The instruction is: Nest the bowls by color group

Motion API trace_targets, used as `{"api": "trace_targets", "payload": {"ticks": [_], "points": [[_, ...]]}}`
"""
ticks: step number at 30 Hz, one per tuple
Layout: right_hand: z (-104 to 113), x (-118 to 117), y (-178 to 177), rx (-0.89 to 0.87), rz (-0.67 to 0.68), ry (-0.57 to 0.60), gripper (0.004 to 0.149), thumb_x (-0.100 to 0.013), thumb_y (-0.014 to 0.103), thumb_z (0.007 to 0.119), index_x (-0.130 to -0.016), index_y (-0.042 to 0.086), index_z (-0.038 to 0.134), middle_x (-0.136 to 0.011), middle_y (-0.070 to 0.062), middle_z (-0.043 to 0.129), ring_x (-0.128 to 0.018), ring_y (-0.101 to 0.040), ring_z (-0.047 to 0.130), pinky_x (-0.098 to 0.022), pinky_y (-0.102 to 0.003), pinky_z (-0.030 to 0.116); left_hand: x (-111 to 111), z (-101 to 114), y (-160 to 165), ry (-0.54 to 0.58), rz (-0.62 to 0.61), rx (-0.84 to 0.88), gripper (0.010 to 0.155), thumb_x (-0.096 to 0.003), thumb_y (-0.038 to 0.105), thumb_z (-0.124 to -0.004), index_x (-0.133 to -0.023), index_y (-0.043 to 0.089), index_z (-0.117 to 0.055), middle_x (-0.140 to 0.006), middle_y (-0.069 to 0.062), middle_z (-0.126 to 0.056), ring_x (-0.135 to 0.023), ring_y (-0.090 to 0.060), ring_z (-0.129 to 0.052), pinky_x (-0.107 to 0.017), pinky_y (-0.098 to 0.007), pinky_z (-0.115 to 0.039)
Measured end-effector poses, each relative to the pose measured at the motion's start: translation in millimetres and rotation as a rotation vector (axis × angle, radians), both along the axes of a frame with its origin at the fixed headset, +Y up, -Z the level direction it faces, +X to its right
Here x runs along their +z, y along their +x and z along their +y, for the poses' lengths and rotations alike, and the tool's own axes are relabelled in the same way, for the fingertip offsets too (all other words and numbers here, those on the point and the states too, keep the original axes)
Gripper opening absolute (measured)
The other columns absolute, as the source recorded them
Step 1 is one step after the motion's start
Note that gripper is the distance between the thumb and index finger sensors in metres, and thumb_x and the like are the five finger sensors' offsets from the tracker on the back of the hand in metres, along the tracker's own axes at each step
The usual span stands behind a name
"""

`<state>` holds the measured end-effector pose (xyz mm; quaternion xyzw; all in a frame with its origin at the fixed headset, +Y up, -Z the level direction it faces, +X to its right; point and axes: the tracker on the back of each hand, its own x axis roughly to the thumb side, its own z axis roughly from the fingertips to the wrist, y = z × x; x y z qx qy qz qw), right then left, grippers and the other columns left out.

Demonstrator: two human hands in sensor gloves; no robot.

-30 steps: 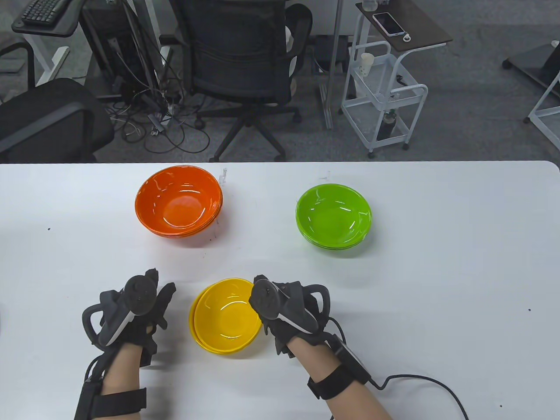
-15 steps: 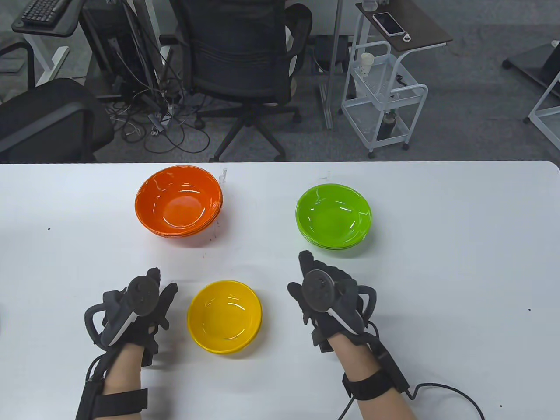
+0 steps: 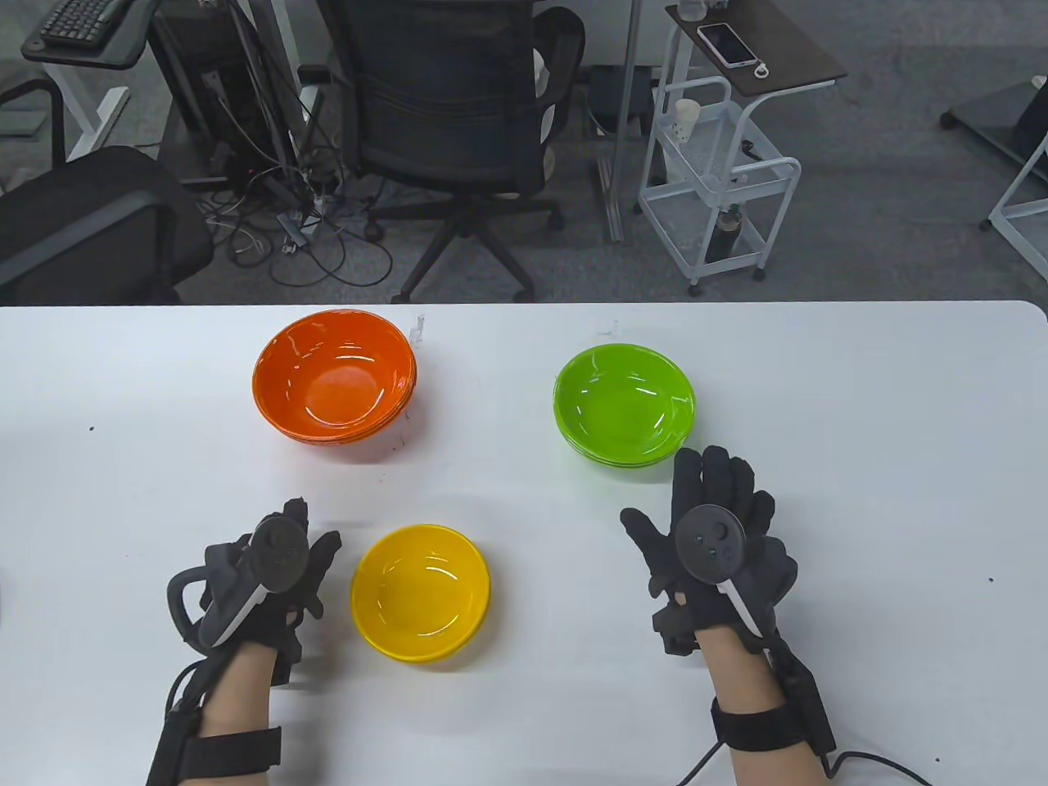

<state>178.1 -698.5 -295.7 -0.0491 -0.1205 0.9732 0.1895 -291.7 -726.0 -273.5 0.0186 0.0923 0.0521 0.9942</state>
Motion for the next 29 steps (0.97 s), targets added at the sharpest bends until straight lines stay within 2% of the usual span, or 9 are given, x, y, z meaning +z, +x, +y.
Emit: {"api": "trace_targets", "payload": {"ticks": [4, 17, 22, 29], "points": [[-6, 0, 9, 0.022, -0.020, -0.013, 0.093, -0.034, 0.071, 0.067, -0.106, 0.020, 0.038, -0.112, -0.014, 0.028, -0.103, -0.051, 0.026, -0.066, -0.071, 0.020, 0, 0, 0, 0.002, 0.002, 0.009, 0.075, -0.0428, 0.069, -0.066, -0.107, 0.030, -0.067, -0.102, -0.005, -0.090, -0.082, -0.027, -0.103, -0.066, -0.047, -0.078], [-18, -6, 27, 0.020, -0.065, -0.058, 0.095, -0.034, 0.073, 0.064, -0.106, 0.019, 0.034, -0.112, -0.014, 0.022, -0.102, -0.053, 0.019, -0.064, -0.071, 0.015, -2, 0, -2, -0.013, 0.006, 0.019, 0.075, -0.0432, 0.069, -0.066, -0.107, 0.031, -0.067, -0.104, -0.006, -0.087, -0.083, -0.028, -0.102, -0.067, -0.046, -0.078], [-21, -7, 30, 0.054, -0.093, -0.060, 0.096, -0.033, 0.073, 0.062, -0.106, 0.019, 0.032, -0.111, -0.016, 0.016, -0.098, -0.059, 0.013, -0.062, -0.072, 0.014, -4, -3, -2, -0.036, 0.009, 0.011, 0.075, -0.0431, 0.069, -0.066, -0.107, 0.030, -0.067, -0.105, -0.007, -0.087, -0.083, -0.029, -0.102, -0.067, -0.047, -0.077], [-26, -9, 35, 0.063, -0.113, -0.096, 0.095, -0.034, 0.073, 0.062, -0.106, 0.019, 0.033, -0.111, -0.017, 0.017, -0.097, -0.060, 0.013, -0.061, -0.072, 0.013, -4, -6, 3, -0.069, 0.000, -0.004, 0.075, -0.0431, 0.068, -0.067, -0.107, 0.030, -0.068, -0.105, -0.007, -0.086, -0.084, -0.029, -0.101, -0.068, -0.048, -0.076]]}}
